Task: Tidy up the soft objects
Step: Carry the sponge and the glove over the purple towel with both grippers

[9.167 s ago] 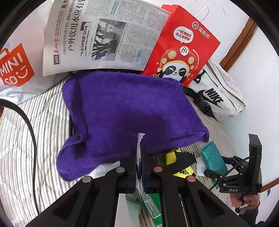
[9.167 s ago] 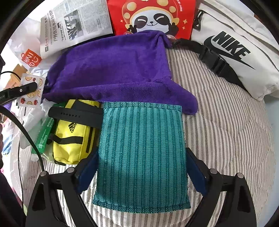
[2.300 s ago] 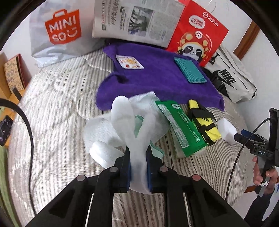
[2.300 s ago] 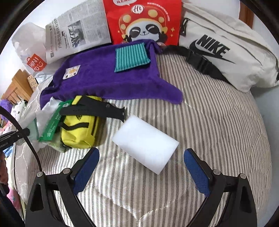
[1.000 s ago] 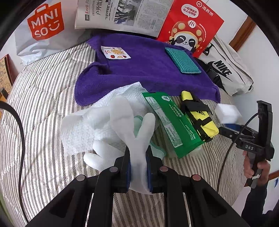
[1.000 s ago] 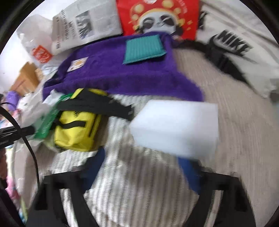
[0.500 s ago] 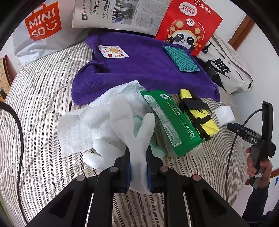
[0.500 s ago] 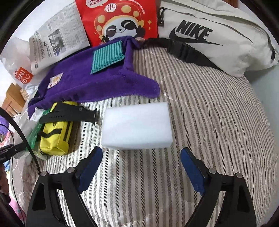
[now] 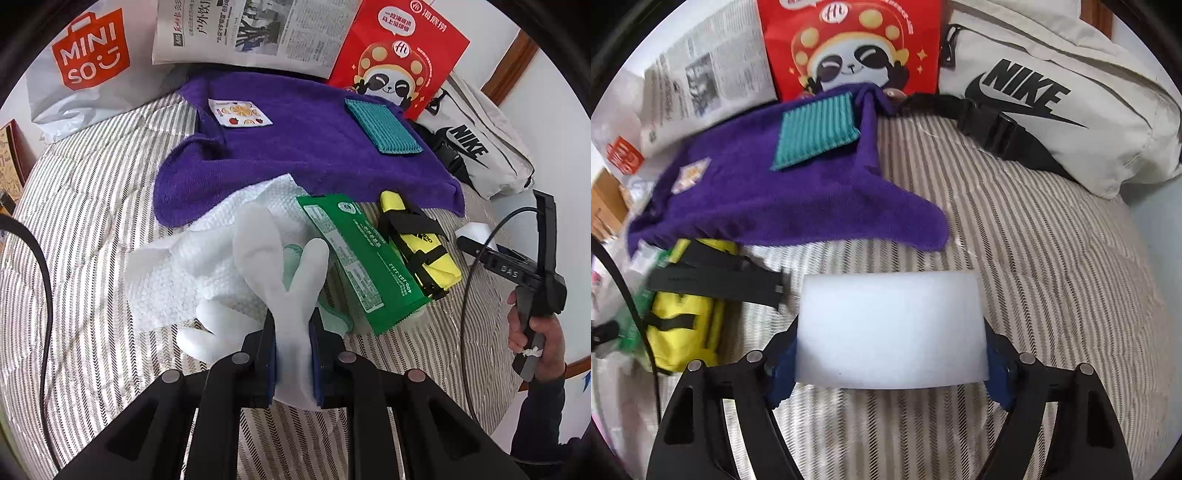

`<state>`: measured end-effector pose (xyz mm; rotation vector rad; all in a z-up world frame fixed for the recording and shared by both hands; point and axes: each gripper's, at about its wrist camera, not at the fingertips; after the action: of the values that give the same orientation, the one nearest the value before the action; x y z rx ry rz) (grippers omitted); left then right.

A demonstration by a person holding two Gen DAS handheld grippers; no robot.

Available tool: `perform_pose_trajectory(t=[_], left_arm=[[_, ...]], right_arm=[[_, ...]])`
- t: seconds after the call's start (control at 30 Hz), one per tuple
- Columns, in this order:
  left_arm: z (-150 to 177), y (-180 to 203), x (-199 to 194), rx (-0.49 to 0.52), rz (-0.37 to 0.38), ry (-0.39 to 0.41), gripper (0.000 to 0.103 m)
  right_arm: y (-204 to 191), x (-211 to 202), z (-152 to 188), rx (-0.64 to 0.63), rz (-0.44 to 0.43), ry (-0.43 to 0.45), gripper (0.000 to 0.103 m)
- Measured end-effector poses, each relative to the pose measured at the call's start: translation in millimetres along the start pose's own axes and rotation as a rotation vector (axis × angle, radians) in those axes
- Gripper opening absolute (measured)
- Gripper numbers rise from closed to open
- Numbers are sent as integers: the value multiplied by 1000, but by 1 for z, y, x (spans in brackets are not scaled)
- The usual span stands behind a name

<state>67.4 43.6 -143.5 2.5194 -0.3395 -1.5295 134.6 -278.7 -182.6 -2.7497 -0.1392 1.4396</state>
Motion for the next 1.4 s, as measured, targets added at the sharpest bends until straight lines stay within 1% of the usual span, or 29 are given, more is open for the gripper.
perform_pose_trajectory(t=[0.17,0.33,0.57,0.73,0.97,1.1,1.3,1.4], left_arm=[[-4,-5,-15,-13,18,36,14],[-14,-2,-35,-7,33,77,14],[-37,5,-60,7,46,128,14],[-53,10,-71,26,46,153,14],[-78,9,-61,23,40,151,14],[-98,5,-49,19,53,149,14],[-138,-3,-24,19,63,140,14],[-154,-8,-7,10,68,123,14]], right_arm=[[-8,-21,-6,-39,21,33,80],[-20,-42,-17,-64,13,64,80],[-43,-61,-35,-115,-38,107,80],[-59,-64,-49,-151,-69,126,80],[-72,-54,-73,-164,-102,128,80],[-74,-42,-91,-157,-121,122,80],[-80,-9,-124,-150,-114,91,80],[-81,11,-141,-145,-100,75,80]])
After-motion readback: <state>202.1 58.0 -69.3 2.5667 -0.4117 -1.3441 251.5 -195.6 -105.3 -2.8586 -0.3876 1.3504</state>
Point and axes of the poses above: each gripper's, at about its wrist camera, not at the fingertips, and x roughly the way its jaws point, y to its right, z to its underside, and after that the axes turned 2 degrees about y, right-handed
